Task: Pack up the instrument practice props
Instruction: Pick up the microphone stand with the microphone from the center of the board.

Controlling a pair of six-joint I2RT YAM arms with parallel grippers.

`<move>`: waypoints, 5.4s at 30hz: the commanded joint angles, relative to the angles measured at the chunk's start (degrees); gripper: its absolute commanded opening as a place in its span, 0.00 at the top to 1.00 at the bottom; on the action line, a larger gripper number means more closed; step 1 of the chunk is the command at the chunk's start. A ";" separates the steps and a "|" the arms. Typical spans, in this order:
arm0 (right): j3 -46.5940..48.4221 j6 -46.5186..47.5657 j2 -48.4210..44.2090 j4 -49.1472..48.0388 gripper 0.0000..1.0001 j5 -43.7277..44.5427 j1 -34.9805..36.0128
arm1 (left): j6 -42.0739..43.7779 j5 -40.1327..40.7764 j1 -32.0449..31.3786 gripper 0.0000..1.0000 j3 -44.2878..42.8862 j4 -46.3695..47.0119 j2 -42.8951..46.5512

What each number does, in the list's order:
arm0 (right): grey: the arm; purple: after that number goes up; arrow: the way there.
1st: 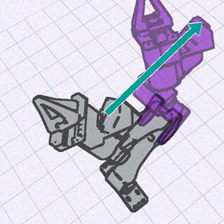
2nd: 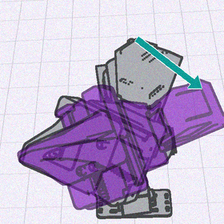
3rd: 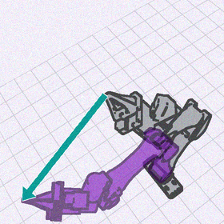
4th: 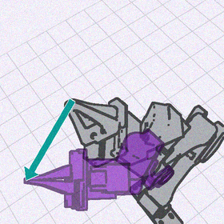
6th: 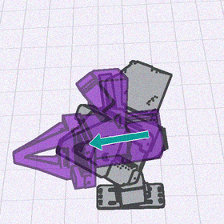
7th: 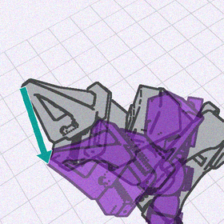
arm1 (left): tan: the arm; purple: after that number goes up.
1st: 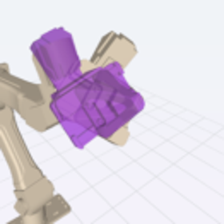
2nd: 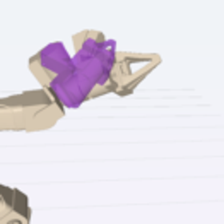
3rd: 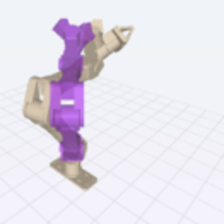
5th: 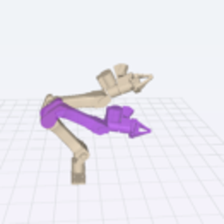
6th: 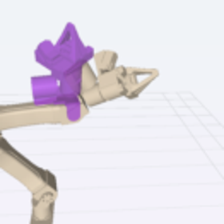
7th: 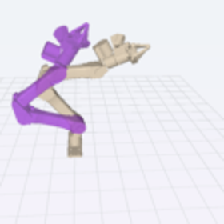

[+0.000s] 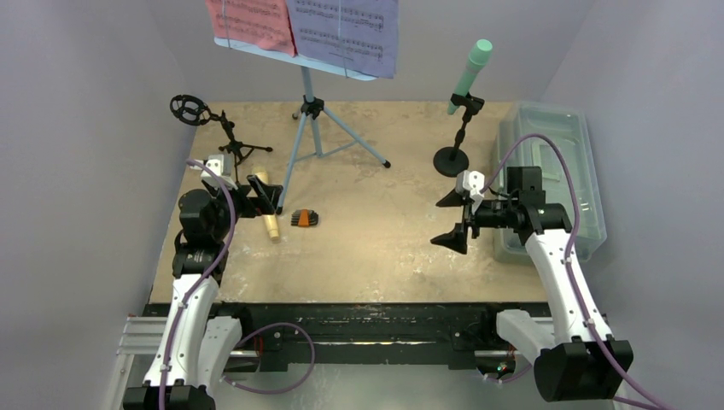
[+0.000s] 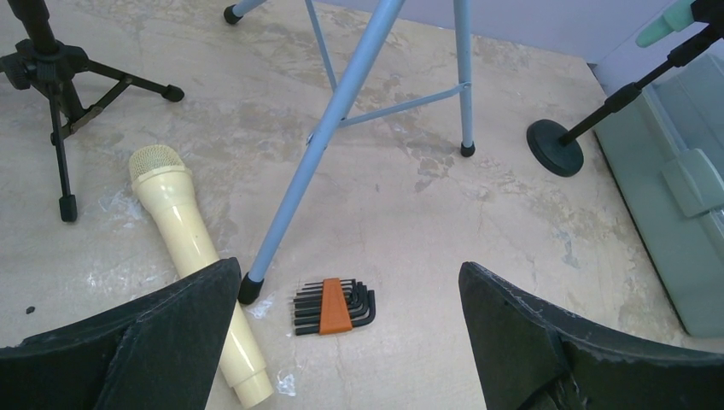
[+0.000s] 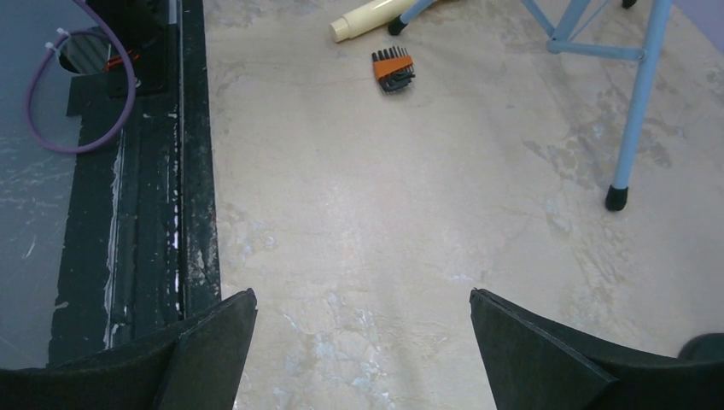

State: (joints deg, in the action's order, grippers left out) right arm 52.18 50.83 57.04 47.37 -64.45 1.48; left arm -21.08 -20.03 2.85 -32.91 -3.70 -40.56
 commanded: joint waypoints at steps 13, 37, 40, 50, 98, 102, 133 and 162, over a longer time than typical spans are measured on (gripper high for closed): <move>14.86 -10.64 4.21 -1.87 0.01 10.01 -1.30 | -0.63 -1.76 -0.30 0.00 -0.49 2.23 0.51; 29.96 -25.58 12.15 -9.18 0.01 19.20 -5.11 | -0.50 -1.85 -0.30 0.00 -0.76 1.79 0.48; 30.27 -27.27 12.68 -10.65 0.01 19.67 -5.40 | -0.54 -1.98 -0.30 0.00 -0.80 1.78 0.47; 34.07 -30.52 14.95 -12.39 0.01 19.81 -5.78 | -0.54 -2.20 -0.30 0.00 -0.86 1.91 0.21; 11.05 -41.74 26.20 -63.81 0.02 24.80 -11.07 | -0.76 -3.28 -0.22 0.00 -1.03 1.96 -0.84; 11.23 -46.58 31.64 -71.97 0.06 27.78 -10.99 | -0.72 -3.24 -0.12 0.00 -1.04 1.91 -1.01; 10.88 -51.19 43.25 -92.30 0.80 26.07 -8.59 | -1.23 -5.28 0.31 0.01 -0.96 2.80 -2.94; -7.27 -41.70 9.38 -69.14 1.00 -0.72 3.56 | -9.62 -23.69 -2.34 0.01 3.84 21.57 -2.92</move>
State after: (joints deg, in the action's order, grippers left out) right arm 43.57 1.10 70.37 -32.36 -62.08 2.22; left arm -29.50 -41.91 1.74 -29.23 13.87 -43.66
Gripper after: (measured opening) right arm 0.221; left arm 0.976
